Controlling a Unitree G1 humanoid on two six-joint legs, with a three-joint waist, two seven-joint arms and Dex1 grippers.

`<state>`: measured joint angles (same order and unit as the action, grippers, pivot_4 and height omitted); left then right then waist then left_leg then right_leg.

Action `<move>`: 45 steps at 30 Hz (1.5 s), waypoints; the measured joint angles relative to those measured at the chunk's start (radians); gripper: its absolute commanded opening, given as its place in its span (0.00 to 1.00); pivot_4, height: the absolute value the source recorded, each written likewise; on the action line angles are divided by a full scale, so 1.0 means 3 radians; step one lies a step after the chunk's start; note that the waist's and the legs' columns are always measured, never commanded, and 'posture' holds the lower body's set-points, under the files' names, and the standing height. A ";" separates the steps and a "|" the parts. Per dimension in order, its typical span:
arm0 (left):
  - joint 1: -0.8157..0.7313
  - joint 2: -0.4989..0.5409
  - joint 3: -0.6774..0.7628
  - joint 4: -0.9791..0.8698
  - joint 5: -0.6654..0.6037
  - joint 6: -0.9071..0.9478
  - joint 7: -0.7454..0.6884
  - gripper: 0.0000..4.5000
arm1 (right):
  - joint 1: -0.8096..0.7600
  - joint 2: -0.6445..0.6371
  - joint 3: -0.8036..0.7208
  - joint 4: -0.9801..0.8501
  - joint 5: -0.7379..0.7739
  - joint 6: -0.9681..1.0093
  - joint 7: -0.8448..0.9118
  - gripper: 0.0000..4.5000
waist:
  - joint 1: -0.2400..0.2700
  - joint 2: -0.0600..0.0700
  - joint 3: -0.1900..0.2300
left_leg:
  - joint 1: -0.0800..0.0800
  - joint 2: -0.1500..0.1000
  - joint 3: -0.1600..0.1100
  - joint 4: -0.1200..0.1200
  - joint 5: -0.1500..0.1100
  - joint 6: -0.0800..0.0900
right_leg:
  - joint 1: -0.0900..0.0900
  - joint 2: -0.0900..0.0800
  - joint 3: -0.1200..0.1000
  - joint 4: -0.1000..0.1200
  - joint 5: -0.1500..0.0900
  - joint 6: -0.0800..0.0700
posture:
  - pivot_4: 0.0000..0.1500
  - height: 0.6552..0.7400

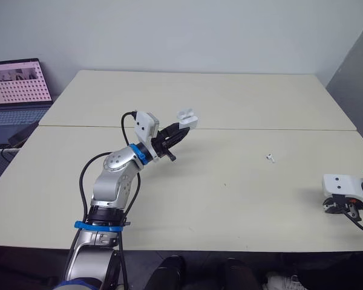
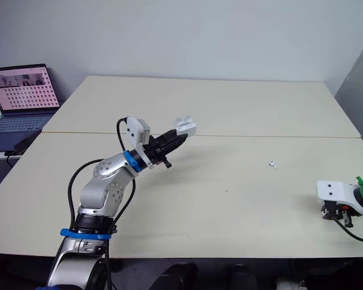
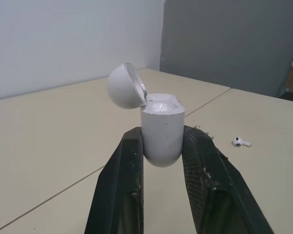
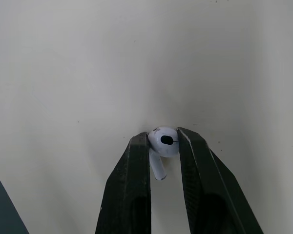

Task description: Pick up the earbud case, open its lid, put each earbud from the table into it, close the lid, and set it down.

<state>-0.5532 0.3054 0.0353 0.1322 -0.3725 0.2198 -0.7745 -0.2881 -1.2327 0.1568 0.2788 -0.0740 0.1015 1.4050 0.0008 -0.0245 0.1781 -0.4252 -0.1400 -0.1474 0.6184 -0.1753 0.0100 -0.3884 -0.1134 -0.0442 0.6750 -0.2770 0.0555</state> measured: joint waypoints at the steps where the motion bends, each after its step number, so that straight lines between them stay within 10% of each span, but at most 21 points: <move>1: 0.0001 -0.0001 0.0000 0.0000 0.0000 -0.0003 -0.0001 0.17 | -0.0010 0.0041 -0.0022 -0.0017 0.0060 0.0054 0.0023 0.10 | -0.0003 0.0000 0.0000 | 0.0000 0.0000 0.0000 0.0000 0.0000 0.0000 | 0.0000 0.0000 0.0000 0.0000 0.0000 0.0000 | 1.00 1.00; 11: 0.0037 -0.0204 -0.0113 -0.0028 0.0000 -0.0026 0.0007 0.17 | -0.1601 0.1932 -0.0864 -0.1499 0.1700 0.2336 -0.1307 0.10 | -0.0027 -0.0005 0.0000 | -0.0006 0.0014 -0.0007 0.0002 -0.0005 -0.0012 | -0.0008 0.0014 -0.0002 0.0003 0.0003 -0.0005 | 1.00 1.00; 19: 0.0012 -0.0381 -0.0145 -0.0032 -0.0001 -0.0029 0.0076 0.17 | -0.1689 0.3249 -0.1089 -0.2157 0.2127 0.2881 -0.2807 0.10 | 0.0042 -0.0004 0.0000 | -0.0024 0.0005 -0.0015 0.0026 -0.0007 -0.0019 | -0.0026 0.0015 0.0005 0.0014 0.0005 -0.0008 | 1.00 1.00; 45: -0.0234 -0.0517 -0.0161 0.0115 0.0077 -0.0286 0.0230 0.17 | -0.1335 0.3533 -0.0466 -0.2041 0.1557 0.2073 -0.3583 0.10 | -0.0029 -0.0002 -0.0001 | -0.0024 0.0006 -0.0011 0.0024 -0.0006 -0.0015 | -0.0036 0.0021 0.0013 0.0021 0.0008 -0.0010 | 1.00 1.00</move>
<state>-0.6234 0.1503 -0.0131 0.1665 -0.3494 0.1339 -0.7056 -0.6886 -0.1726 0.0169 -0.3333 0.3931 0.7232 0.3300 -0.0077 -0.0252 0.1778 -0.4322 -0.1383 -0.1506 0.6255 -0.1770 0.0054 -0.3993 -0.1071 -0.0403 0.6813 -0.2745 0.0524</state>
